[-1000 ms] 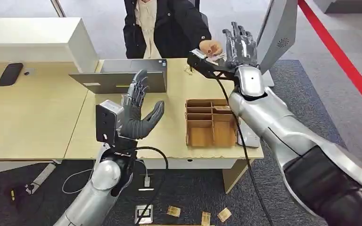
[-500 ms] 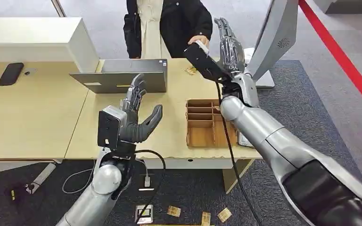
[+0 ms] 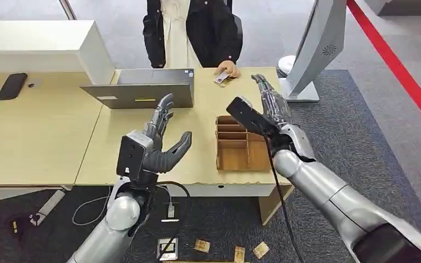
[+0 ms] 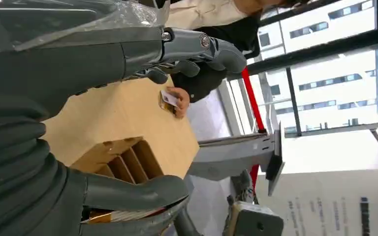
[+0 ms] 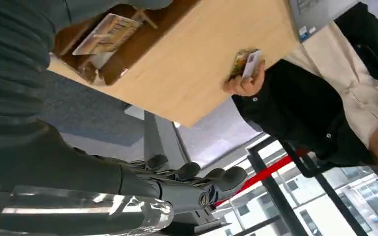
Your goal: Pass the card to the sensor for recognition and then transmit it.
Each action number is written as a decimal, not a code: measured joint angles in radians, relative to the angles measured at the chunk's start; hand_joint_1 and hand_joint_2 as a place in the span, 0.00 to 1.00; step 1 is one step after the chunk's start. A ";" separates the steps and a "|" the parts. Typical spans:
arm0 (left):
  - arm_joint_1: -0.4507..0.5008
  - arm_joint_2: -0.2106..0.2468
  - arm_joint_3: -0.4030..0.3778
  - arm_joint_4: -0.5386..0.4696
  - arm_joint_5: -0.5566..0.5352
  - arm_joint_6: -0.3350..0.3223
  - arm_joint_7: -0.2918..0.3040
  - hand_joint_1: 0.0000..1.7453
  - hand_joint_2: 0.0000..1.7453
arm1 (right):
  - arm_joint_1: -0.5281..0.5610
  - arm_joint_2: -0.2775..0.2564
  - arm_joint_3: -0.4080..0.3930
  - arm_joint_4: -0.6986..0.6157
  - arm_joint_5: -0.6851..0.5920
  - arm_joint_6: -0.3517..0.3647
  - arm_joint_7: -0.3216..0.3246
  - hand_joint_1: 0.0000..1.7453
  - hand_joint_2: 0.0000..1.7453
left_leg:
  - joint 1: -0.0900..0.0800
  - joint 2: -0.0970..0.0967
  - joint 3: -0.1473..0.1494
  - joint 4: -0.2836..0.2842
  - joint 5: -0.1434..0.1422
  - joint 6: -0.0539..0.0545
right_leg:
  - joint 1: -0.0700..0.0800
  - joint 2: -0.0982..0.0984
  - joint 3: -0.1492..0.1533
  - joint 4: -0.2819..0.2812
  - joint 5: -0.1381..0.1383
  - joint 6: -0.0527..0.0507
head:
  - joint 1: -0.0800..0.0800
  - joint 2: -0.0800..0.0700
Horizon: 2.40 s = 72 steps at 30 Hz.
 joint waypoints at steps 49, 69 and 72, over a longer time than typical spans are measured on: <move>-0.001 -0.010 0.000 0.000 0.021 0.039 0.024 0.00 1.00 | 0.015 0.121 0.134 0.178 0.405 0.006 0.148 0.00 1.00 | 0.000 0.000 0.000 0.000 0.000 0.000 | 0.000 0.000 0.000 0.000 0.000 0.000 | 0.000 0.000; 0.011 -0.005 0.000 -0.011 0.018 0.055 0.036 0.00 1.00 | 0.000 0.115 0.129 0.272 0.430 -0.036 0.243 0.00 1.00 | 0.000 0.000 0.000 0.000 0.000 0.000 | 0.000 0.000 0.000 0.000 0.000 0.000 | 0.000 0.000; 0.013 -0.004 0.000 -0.015 0.017 0.055 0.036 0.00 1.00 | -0.001 0.113 0.129 0.274 0.430 -0.036 0.243 0.00 1.00 | 0.000 0.000 0.000 0.000 0.000 0.000 | 0.000 0.000 0.000 0.000 0.000 0.000 | 0.000 0.000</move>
